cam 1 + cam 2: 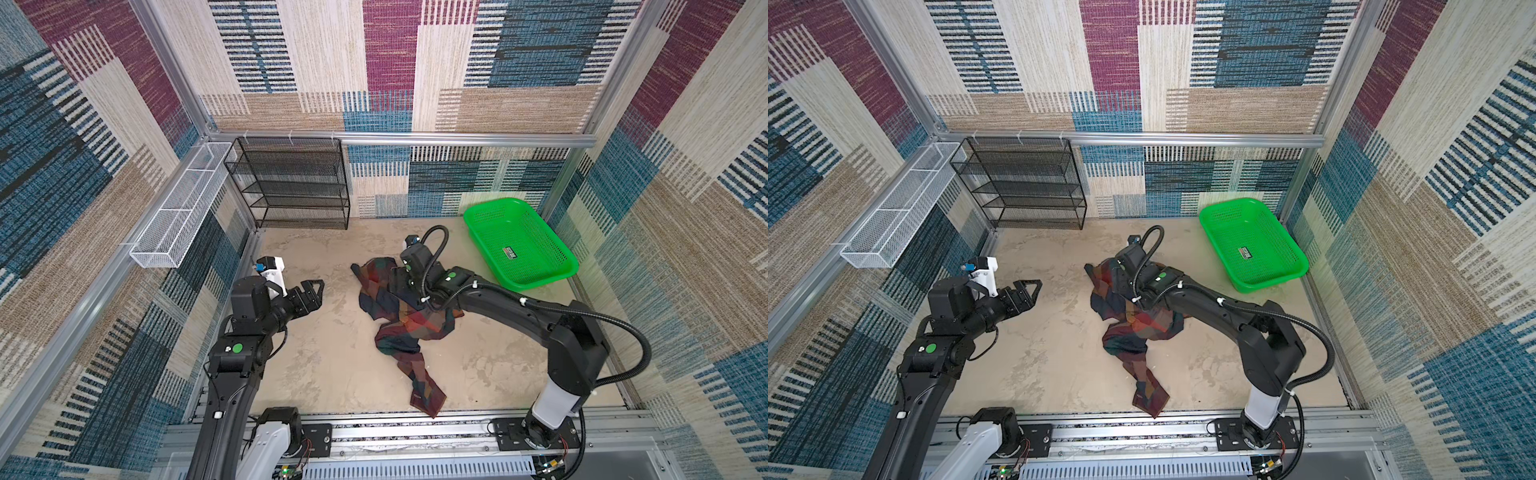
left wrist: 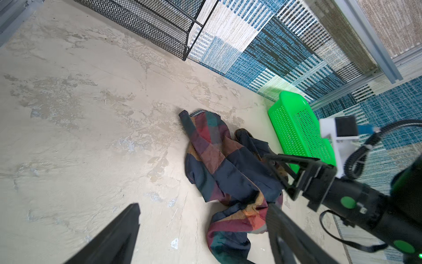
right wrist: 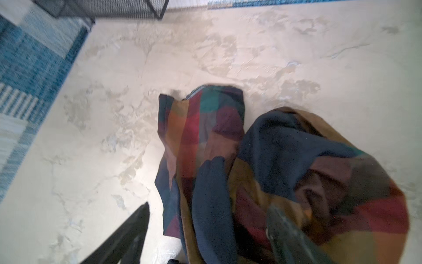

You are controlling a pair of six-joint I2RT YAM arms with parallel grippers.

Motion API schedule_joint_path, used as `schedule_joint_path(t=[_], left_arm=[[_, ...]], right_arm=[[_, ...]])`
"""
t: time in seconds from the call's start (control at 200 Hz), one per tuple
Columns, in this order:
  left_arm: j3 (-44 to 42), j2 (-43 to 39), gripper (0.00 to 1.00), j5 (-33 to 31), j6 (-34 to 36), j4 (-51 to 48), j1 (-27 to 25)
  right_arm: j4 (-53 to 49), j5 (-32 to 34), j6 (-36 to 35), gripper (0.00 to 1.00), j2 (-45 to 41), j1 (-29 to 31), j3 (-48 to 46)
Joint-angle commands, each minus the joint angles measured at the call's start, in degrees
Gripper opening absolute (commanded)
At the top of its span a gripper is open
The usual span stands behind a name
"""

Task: Fold and stack the long sleeve shirts
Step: 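Lower the right gripper onto the shirt while the left gripper reaches toward it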

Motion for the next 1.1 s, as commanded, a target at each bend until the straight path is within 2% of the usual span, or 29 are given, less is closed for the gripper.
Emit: schedule_joint_path(t=[0.0, 0.18, 0.305, 0.361, 0.501, 0.536, 0.566, 0.656, 0.896, 1.097], left_arm=[[0.8, 0.4, 0.89, -3.1, 1.7, -2.0, 0.0], [1.6, 2.7, 0.89, -4.3, 1.8, -3.4, 0.0], [1.8, 4.8, 0.89, -3.7, 1.5, -3.8, 0.0], [1.8, 5.7, 0.89, -3.0, 1.2, -3.5, 0.0], [2.0, 8.2, 0.89, -1.9, 0.3, -3.1, 0.0], [2.0, 9.1, 0.89, -1.5, 0.1, -3.1, 0.0], [2.1, 9.7, 0.89, -1.3, -0.3, -3.0, -0.1], [2.7, 12.4, 0.89, 0.2, -2.3, -3.1, -1.0], [3.5, 20.8, 0.90, -4.0, -12.1, -2.7, -9.7], [5.2, 26.6, 1.00, -0.9, -20.0, 0.9, -12.3]], right_arm=[[-0.8, 1.1, -6.0, 0.79, 2.5, 1.9, 3.4], [-2.7, 1.2, -7.9, 0.72, 5.5, 3.8, 3.8], [-0.1, -1.0, -8.3, 0.68, 4.7, 4.1, -2.2], [0.7, -0.7, -8.2, 0.63, 3.9, 4.1, -3.9], [1.4, -1.6, -9.2, 0.37, 3.1, 4.0, -5.2], [1.5, -2.8, -9.7, 0.23, 2.7, 4.1, -5.1], [1.6, -3.3, -9.9, 0.15, 2.2, 4.1, -5.1], [2.9, -5.9, -11.5, 0.00, -1.3, 4.1, -5.9], [8.0, -19.6, -17.0, 0.00, -13.2, 4.1, -11.5], [9.7, -25.9, -21.2, 0.00, -19.7, 4.1, -17.2]])
